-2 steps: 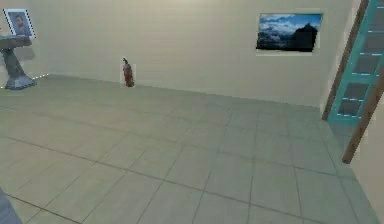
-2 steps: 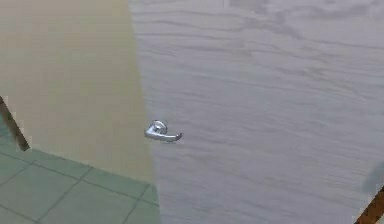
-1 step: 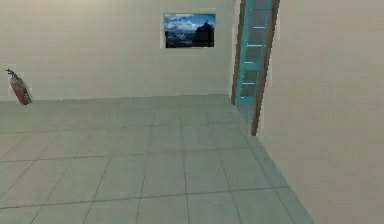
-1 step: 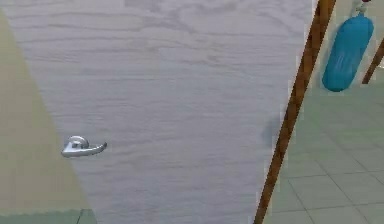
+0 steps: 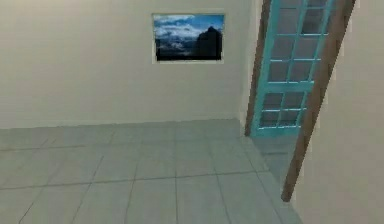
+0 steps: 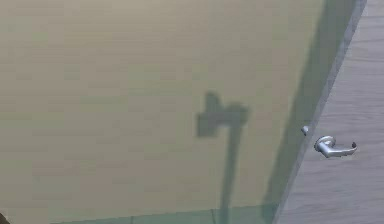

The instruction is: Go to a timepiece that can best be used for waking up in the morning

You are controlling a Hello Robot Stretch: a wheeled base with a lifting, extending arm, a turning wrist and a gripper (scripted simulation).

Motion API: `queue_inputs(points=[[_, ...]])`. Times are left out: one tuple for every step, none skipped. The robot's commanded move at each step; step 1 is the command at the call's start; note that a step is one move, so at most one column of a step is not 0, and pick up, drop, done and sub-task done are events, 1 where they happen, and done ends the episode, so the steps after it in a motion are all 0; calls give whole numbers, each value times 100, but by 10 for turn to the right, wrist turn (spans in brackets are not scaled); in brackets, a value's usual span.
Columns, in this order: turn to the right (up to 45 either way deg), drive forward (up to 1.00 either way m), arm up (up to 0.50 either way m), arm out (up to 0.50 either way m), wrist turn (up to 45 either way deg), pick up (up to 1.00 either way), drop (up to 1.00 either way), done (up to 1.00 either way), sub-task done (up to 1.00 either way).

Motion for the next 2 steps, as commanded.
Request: queue_inputs(points=[[30, 0, 0, 0, 0, 0, 0, 0, 0], [0, 100, 0, 0, 0, 0, 0, 0, 0]])
